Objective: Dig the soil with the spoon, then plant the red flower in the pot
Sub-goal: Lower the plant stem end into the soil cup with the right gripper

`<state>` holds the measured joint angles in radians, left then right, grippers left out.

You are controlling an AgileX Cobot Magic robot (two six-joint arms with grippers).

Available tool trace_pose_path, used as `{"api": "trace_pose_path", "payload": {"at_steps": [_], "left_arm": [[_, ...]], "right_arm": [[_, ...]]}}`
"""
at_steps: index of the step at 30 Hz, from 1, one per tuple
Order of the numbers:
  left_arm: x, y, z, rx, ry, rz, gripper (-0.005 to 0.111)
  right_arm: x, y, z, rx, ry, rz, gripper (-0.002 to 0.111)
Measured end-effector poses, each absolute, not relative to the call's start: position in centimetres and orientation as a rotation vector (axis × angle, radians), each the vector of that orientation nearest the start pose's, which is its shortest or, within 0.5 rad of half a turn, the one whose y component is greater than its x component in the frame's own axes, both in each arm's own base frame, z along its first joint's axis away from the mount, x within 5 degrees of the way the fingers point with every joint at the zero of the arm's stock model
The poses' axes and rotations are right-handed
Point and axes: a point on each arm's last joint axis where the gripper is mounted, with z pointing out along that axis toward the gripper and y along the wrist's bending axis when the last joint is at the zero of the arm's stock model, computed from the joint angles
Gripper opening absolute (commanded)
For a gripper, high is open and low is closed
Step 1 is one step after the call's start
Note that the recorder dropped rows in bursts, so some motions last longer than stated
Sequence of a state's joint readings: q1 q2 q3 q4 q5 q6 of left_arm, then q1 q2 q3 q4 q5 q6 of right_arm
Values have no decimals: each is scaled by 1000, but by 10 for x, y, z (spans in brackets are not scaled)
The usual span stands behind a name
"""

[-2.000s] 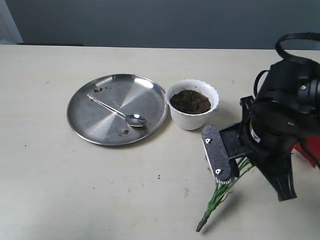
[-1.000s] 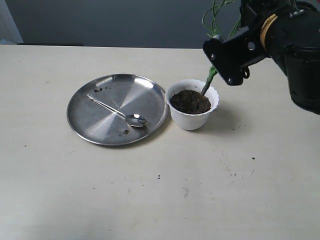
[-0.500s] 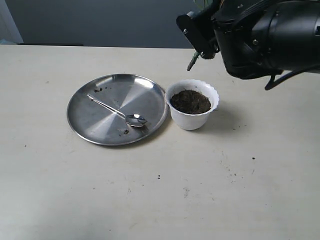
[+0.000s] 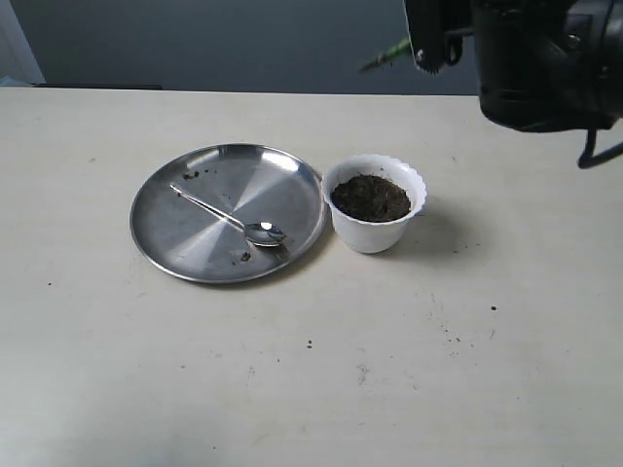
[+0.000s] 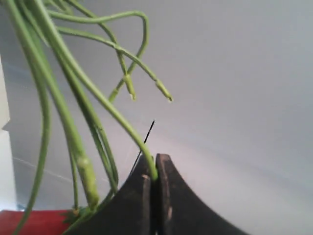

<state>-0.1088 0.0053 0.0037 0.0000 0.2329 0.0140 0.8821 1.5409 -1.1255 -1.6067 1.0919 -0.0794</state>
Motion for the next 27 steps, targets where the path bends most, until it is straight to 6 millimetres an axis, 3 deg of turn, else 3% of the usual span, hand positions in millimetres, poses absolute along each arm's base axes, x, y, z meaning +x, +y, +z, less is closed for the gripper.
{"api": "trace_pose_path", "payload": {"at_steps": [5,10,16,27], "left_arm": [[56,-6,191,106,1723,-70,0],[56,-6,191,106,1723,-70,0],[56,-6,191,106,1723,-70,0],[56,-6,191,106,1723,-70,0]], "right_arm": [[249,205,327,-1749,959,-1450,-1],[250,214,321,-1811,829,-1492,-1],[261,225,291,-1923,805,-1546,-1],[282,234,232,-1948,978,-1650,-1]]}}
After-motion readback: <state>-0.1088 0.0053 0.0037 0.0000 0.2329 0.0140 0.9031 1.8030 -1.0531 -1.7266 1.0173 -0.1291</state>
